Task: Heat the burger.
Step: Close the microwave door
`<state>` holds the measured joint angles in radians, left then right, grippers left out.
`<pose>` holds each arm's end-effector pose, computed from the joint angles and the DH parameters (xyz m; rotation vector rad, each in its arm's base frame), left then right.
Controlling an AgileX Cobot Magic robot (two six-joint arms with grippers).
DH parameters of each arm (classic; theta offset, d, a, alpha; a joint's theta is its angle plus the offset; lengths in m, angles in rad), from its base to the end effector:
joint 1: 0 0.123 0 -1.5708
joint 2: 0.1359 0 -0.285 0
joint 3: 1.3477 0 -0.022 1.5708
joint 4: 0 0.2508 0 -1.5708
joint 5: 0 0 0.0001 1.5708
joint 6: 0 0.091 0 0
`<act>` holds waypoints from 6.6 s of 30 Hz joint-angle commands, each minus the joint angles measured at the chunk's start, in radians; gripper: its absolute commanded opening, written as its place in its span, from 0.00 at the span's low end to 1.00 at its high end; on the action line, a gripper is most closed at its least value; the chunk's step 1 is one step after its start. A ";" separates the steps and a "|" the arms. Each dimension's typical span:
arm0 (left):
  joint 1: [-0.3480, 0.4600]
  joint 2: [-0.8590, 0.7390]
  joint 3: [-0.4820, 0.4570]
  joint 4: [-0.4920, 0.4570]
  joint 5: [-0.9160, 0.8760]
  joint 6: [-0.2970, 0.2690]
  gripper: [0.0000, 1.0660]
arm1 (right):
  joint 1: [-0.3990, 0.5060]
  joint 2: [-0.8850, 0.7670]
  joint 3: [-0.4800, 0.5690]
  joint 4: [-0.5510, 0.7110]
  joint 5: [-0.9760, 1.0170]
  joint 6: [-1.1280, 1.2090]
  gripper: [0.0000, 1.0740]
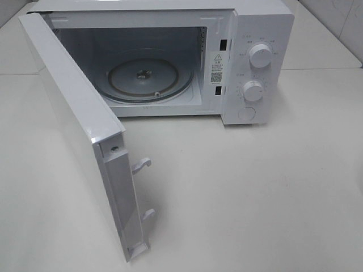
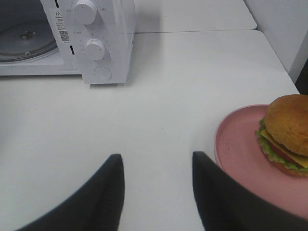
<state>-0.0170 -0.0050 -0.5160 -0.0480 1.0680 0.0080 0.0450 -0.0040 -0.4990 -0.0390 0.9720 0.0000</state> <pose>-0.0079 -0.0037 0.2812 0.0284 2.0300 -0.0630 -0.0019 -0.0030 0.2844 -0.0441 1.9516 -0.0163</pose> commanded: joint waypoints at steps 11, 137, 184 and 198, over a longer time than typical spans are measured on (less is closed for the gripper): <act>0.001 0.068 -0.042 -0.025 -0.098 -0.008 0.95 | -0.001 -0.026 0.004 -0.005 -0.010 0.000 0.44; -0.207 1.816 -0.211 0.454 -1.918 -0.337 0.00 | -0.001 -0.026 0.004 -0.005 -0.010 0.000 0.44; -0.471 2.004 -0.526 0.016 -1.889 -0.050 0.00 | -0.001 -0.026 0.004 -0.005 -0.010 0.000 0.44; -0.582 1.993 -0.569 -0.028 -1.876 -0.038 0.00 | -0.001 -0.026 0.004 -0.005 -0.010 0.000 0.44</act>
<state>-0.6020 2.0000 -1.0550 0.0760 -0.7940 -0.0330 0.0450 -0.0040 -0.4990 -0.0410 0.9720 0.0000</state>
